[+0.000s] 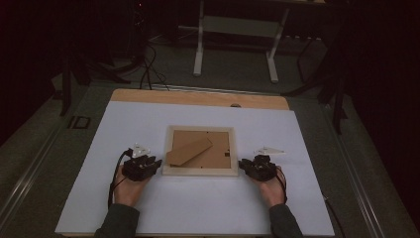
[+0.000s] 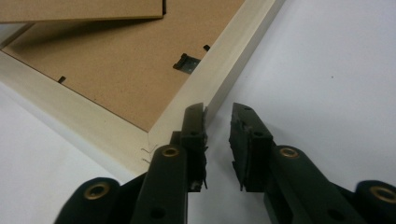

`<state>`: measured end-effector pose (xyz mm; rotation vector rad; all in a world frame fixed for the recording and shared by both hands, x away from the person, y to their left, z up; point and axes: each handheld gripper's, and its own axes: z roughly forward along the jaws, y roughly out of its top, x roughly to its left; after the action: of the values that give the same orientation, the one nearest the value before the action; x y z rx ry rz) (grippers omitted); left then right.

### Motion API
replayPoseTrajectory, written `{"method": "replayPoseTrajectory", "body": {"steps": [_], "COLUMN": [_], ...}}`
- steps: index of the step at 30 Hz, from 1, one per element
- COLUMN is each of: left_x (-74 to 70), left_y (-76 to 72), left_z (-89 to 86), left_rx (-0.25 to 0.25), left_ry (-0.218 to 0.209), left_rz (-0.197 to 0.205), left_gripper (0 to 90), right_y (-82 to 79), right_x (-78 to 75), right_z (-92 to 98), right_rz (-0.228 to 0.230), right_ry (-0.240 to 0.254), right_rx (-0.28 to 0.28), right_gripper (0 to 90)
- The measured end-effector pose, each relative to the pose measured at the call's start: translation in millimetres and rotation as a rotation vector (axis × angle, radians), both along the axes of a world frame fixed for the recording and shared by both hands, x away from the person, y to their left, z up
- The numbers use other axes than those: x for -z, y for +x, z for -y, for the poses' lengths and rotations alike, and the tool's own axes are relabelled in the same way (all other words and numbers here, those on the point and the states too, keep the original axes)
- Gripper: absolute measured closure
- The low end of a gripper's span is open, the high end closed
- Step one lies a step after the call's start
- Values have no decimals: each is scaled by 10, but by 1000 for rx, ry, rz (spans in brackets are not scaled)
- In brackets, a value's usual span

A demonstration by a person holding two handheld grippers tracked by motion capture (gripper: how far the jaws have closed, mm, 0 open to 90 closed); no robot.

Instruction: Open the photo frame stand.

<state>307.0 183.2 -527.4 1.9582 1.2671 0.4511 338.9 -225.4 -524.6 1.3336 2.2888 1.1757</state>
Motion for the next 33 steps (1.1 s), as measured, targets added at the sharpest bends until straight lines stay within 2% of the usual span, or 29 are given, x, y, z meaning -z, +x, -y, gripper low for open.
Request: {"method": "replayPoseTrajectory", "body": {"steps": [6,8,9,12,16,20,22,25,27,31,33], "left_x": [-60,-81,-94,-147,-207,-249,-297,-416,-510,-685,-742], "left_y": [-27,-27,-24,-18,-27,-56,-85,-122,-139,-118,-82], "left_z": [-42,-66,-74,-63,-69,-79,-91,-103,-87,-31,1], "left_rx": [-6,-7,-2,-3,-2,-17,-16,-6,2,31,48], "left_ry": [-64,-104,-109,-82,-91,-106,-121,-135,-126,-114,-113], "left_rz": [6,-4,-10,-11,-3,-24,-20,0,15,47,49], "left_gripper": [636,621,614,589,573,557,558,557,557,549,541], "right_y": [-4,-4,-2,1,-10,-16,-20,-21,-22,-40,-44], "right_x": [-21,-26,-28,-28,-36,-55,-66,-79,-77,-78,-86], "right_z": [12,26,33,49,70,105,125,153,158,120,106], "right_rz": [2,4,4,2,0,0,4,6,4,20,26], "right_ry": [14,18,20,27,34,48,52,64,66,17,18], "right_rx": [3,5,6,9,12,18,20,26,32,34,29], "right_gripper": [720,716,713,702,694,681,674,673,670,655,652]}}
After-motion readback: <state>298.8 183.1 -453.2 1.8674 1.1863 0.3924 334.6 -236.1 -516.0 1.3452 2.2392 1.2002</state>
